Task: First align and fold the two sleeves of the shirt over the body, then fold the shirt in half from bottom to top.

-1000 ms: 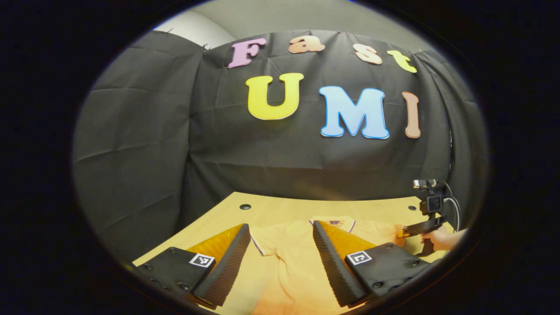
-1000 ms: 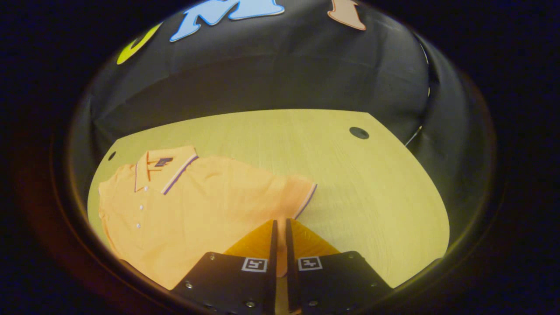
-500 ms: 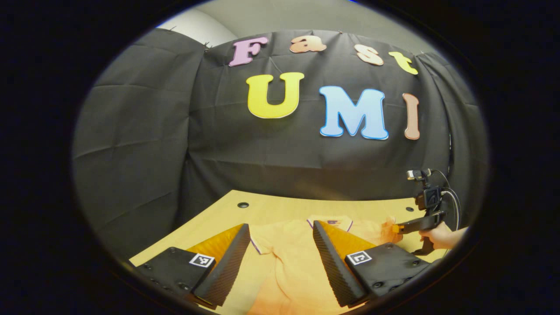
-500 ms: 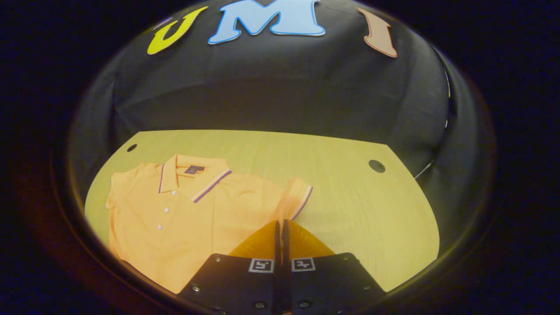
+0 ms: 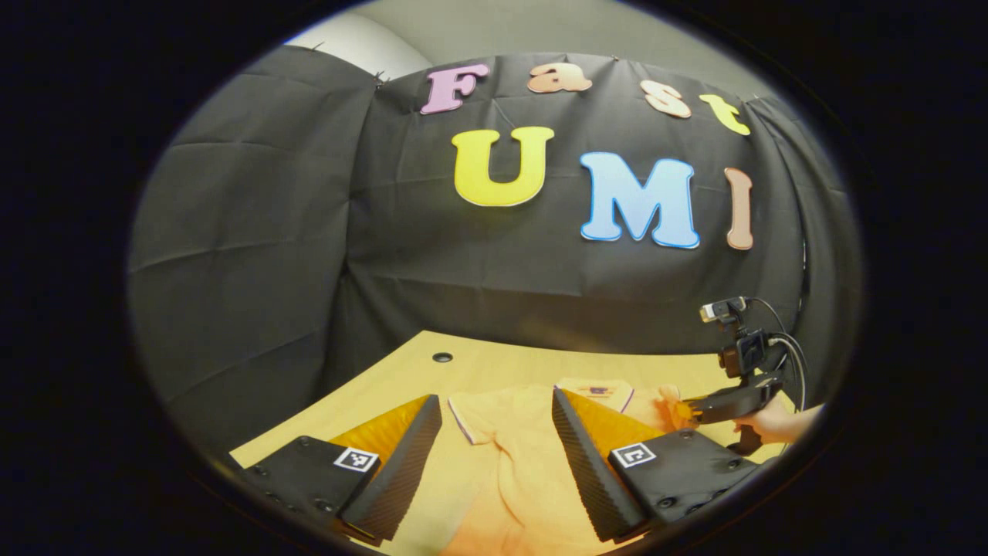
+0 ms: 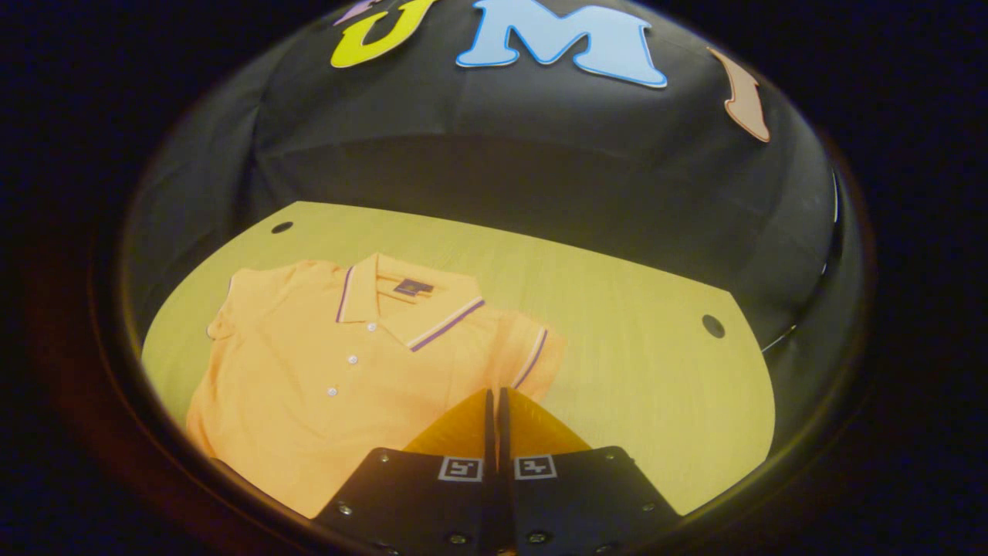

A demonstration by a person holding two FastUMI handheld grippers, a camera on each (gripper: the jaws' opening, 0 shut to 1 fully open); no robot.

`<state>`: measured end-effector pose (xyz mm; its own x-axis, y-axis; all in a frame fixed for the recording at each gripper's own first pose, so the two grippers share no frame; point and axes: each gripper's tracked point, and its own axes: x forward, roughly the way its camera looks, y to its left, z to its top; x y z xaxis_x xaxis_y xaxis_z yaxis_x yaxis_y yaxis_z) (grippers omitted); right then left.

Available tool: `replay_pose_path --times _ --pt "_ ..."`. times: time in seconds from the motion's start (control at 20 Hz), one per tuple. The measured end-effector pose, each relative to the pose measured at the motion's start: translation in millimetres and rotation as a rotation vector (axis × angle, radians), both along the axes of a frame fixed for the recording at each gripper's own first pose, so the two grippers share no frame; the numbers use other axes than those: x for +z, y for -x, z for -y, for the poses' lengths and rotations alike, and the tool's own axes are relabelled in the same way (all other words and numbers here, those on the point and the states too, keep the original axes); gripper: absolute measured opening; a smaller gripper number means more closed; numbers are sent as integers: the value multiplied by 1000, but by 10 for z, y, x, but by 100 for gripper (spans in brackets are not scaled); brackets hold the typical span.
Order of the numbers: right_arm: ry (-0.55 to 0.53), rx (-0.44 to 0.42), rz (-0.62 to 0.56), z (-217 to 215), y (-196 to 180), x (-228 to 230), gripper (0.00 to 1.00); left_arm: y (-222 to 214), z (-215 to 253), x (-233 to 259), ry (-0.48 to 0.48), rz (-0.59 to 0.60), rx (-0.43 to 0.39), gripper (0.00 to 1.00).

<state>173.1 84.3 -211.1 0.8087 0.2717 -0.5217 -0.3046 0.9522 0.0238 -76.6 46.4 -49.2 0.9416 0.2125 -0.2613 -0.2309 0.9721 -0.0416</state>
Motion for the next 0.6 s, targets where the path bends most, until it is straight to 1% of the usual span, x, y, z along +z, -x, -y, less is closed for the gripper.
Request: replay_pose_path --times 0.1,0.15,0.2,0.25,0.4,0.45,0.55,0.6 --pt "0 15 -12 -64 12 -33 0 16 -80 -66 0 -9 9 95" --pt "-2 22 -19 -97 33 -47 3 -4 -115 -91 3 -14 10 95" --pt "-4 27 -25 -118 43 -48 3 -23 -147 -115 5 -16 11 95" --pt "-5 27 -29 -142 25 -68 7 -26 -168 -142 8 -19 10 95" --pt "-10 20 -30 -152 89 2 8 -85 -234 -205 16 -21 -2 95" --pt "-17 17 -28 -167 109 30 17 -131 -248 -214 20 -21 -9 95" --pt "-23 2 -26 -168 123 71 37 -199 -255 -259 26 -21 -27 95" --pt "-28 -3 -25 -165 165 106 37 -229 -265 -289 29 -21 -38 94"
